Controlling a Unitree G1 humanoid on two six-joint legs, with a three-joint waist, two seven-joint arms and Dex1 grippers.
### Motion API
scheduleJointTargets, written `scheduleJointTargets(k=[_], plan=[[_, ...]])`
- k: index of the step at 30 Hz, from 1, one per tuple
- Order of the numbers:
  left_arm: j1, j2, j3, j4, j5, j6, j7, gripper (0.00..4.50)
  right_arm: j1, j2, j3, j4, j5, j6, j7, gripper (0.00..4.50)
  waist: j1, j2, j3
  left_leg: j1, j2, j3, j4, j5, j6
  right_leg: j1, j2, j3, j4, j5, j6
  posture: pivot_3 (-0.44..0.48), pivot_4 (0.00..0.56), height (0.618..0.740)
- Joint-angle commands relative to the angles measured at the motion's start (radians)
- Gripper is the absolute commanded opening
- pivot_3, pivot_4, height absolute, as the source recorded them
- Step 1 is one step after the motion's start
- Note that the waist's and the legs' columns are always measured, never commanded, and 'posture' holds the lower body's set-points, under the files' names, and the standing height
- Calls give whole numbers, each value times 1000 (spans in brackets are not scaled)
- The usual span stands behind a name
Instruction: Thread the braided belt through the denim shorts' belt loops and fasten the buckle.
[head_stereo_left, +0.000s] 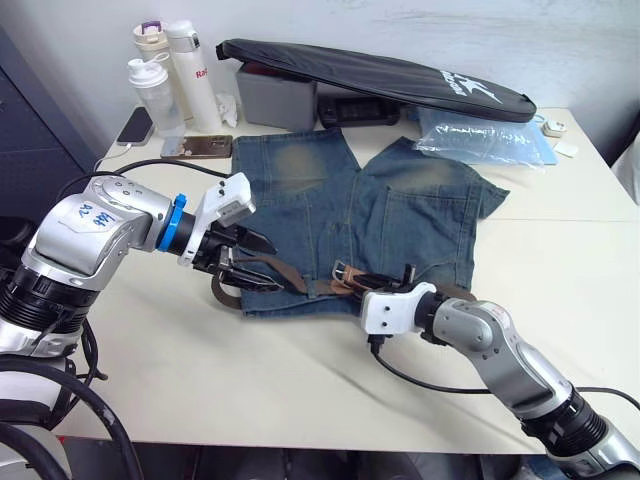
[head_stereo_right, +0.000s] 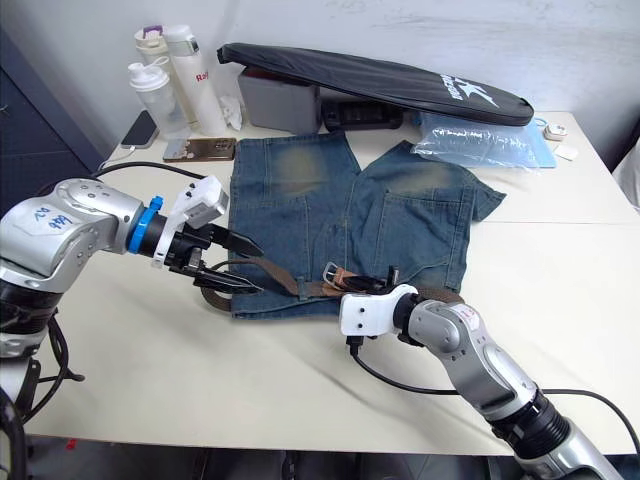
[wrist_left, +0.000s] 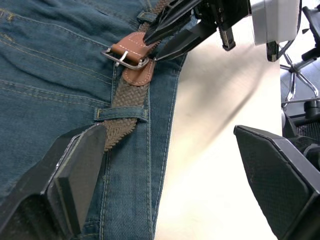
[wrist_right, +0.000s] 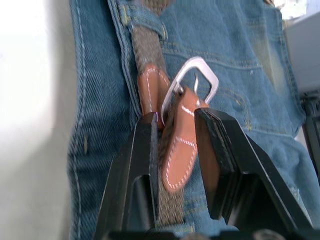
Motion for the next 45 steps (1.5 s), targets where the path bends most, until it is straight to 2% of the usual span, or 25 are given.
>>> scheduleJointTargets(k=[1, 5, 15, 18, 19, 20, 31, 38, 45], plan=[[-20, 1, 38, -27, 1, 15, -8, 4500, -2, 10, -23, -7, -5, -47, -4, 1337, 0, 0, 0, 0, 0, 0, 0, 0, 0, 0, 0, 0, 1, 0, 0, 0, 150, 740], [-8, 7, 40, -33, 3, 21, -16, 4500, 24, 14, -26, -11, -12, -87, -13, 1337, 0, 0, 0, 0, 0, 0, 1, 0, 0, 0, 1, 0, 2, 0, 0, 0, 150, 740], [-11, -9, 37, -30, 9, 27, -12, 4500, 23, 44, -29, 107, -68, -175, -58, 1337, -1, 0, 0, 1, 0, 0, 4, 0, 0, 1, 1, 0, 5, 0, 0, 0, 150, 740], [-6, -10, 38, -35, 7, 29, -11, 4500, 22, 55, -31, 121, -71, -177, -63, 561, -1, 0, 0, 1, 0, 0, 5, 0, 0, 1, 1, 0, 6, 0, 0, 0, 150, 740], [-6, -11, 38, -36, 7, 29, -11, 4500, 23, 59, -32, 122, -68, -177, -65, 55, -1, 0, 0, 1, 0, 0, 5, 0, 0, 1, 1, 0, 6, 0, 0, 0, 150, 740], [-5, -10, 38, -36, 7, 29, -11, 4500, 23, 62, -32, 121, -68, -177, -65, 9, -1, 0, 0, 1, 0, 0, 6, 0, 0, 1, 1, 0, 6, 0, 0, 0, 150, 740], [17, -20, 39, -45, 7, 27, -5, 4500, 45, 96, -90, -1, -21, -139, -44, 9, 0, 0, 0, 0, 0, -1, 8, 0, 0, 1, 1, 1, 7, 1, 1, 0, 150, 740], [26, -38, 19, -40, 28, 6, -8, 4500, -16, 132, -90, -31, -5, -119, -7, 9, -1, 0, -1, 1, 0, -1, 9, 0, 0, 1, 2, 1, 9, 1, 1, 0, 150, 740], [31, -79, 15, -55, 28, 18, -4, 4500, -43, 67, -112, -96, 5, -89, 91, 9, 0, 0, -1, 1, 0, -1, 10, 0, 0, 1, 1, 1, 11, 1, 1, 0, 150, 740]])
